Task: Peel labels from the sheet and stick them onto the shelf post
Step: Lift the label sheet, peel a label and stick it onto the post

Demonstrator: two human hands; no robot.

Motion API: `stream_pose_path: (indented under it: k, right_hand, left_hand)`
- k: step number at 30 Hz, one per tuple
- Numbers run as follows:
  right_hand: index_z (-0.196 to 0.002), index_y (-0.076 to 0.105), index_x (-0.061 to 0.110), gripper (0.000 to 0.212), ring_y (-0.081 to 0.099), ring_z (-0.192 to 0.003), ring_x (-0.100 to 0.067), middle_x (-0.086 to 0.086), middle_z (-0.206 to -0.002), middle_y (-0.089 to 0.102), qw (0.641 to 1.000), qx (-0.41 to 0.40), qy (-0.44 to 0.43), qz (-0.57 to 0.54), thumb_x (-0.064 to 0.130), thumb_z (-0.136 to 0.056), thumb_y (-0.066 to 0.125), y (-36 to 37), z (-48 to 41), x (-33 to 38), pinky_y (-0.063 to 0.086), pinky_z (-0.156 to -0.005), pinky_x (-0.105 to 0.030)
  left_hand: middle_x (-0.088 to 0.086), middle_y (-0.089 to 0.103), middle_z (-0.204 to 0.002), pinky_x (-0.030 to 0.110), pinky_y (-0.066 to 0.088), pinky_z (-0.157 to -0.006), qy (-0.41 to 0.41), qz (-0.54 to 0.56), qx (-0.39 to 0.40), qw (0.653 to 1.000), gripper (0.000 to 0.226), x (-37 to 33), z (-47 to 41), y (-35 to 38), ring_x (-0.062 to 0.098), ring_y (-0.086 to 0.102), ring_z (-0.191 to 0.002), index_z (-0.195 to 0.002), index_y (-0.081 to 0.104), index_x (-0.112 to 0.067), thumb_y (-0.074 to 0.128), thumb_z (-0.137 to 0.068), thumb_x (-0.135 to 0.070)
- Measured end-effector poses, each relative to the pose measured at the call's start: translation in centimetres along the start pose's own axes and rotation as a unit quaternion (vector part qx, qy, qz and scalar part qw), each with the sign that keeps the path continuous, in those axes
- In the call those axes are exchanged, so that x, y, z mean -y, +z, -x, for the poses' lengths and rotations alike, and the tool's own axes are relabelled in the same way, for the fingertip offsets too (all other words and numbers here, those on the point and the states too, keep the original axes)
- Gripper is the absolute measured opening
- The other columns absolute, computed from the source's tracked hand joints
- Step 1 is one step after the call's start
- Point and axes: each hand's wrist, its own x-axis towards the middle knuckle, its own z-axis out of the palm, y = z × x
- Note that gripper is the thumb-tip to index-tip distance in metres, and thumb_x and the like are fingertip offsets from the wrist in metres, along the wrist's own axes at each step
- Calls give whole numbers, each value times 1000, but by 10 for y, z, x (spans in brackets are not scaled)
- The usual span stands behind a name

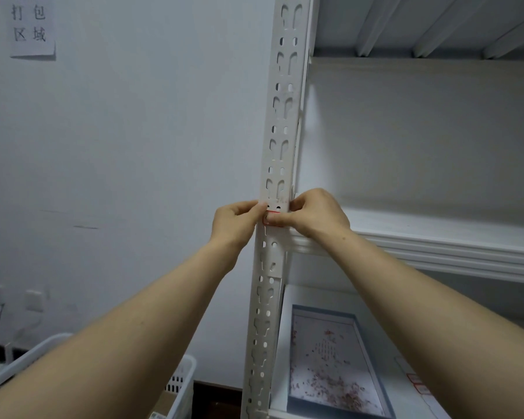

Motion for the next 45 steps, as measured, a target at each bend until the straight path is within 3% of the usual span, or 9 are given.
stream_pose_path:
  k: [4,9,17,25,27,31,35,41,45]
  right_hand:
    - [-62,59,16,43,50,-62,-17,3,-61,53,999,-5,-23,43,57,-70,71,4,0,1,29,-47,-27]
    - [-88,74,13,31,61,-77,-20,-5,-80,69,993,51,-105,-6,40,-73,76,-3,-5,-9,46,-67,-34]
    - [-89,72,1,39,57,-71,-27,-21,-86,68,991,27,-129,27,34,-70,78,2,-11,-13,47,-67,-39]
    - [-90,76,12,22,64,-76,-5,4,-79,72,986,94,-105,-87,27,-75,78,-11,-3,-9,50,-77,-22]
    - [-87,76,12,21,66,-79,-10,0,-82,74,988,80,-104,-80,31,-77,77,-10,-3,-10,52,-79,-28]
    - [-86,76,7,27,63,-79,-27,-17,-88,72,994,30,-100,-44,32,-77,74,1,-9,-11,49,-71,-37]
    - [-86,74,5,32,48,-69,-16,-15,-72,66,995,43,-80,-51,36,-77,70,0,-11,-12,37,-66,-32]
    - [-95,72,23,42,51,-110,-22,3,-105,66,992,-19,-65,106,59,-83,55,8,-14,-10,22,-81,-33]
    - [-92,70,19,41,52,-109,-24,-2,-100,65,988,-30,-79,132,55,-88,51,12,-13,-7,25,-88,-34]
  left_hand:
    - [2,72,-103,35,48,-99,2,10,17,1000,23,8,-4,1,16,66,-103,-104,71,-13,68,-86,-27]
    - [-2,74,-93,35,51,-96,10,30,50,998,8,11,-1,-2,14,69,-90,-92,72,-20,67,-86,-19]
    - [-1,73,-93,23,56,-83,14,39,79,996,34,15,-3,-8,7,71,-78,-113,67,-7,71,-79,-5]
    - [0,74,-92,21,57,-76,-8,80,94,992,28,14,-5,-12,10,71,-82,-107,69,-9,71,-79,-7]
    - [-1,75,-88,20,57,-74,-8,92,87,992,22,13,-4,-11,9,71,-81,-103,71,-7,71,-81,-10]
    - [-9,74,-74,20,56,-73,35,29,55,997,5,15,-4,-4,4,70,-71,-87,73,-18,69,-84,-16]
    - [-11,73,-75,23,54,-83,42,11,55,998,10,15,-2,-4,5,69,-75,-82,72,-24,66,-87,-19]
    - [-9,70,-82,0,45,-62,40,16,21,999,18,15,-3,0,-4,66,-75,-99,72,-12,64,-89,-25]
    - [-13,68,-74,9,51,-70,65,-5,8,998,12,16,-2,3,-7,65,-65,-91,72,-19,60,-92,-23]
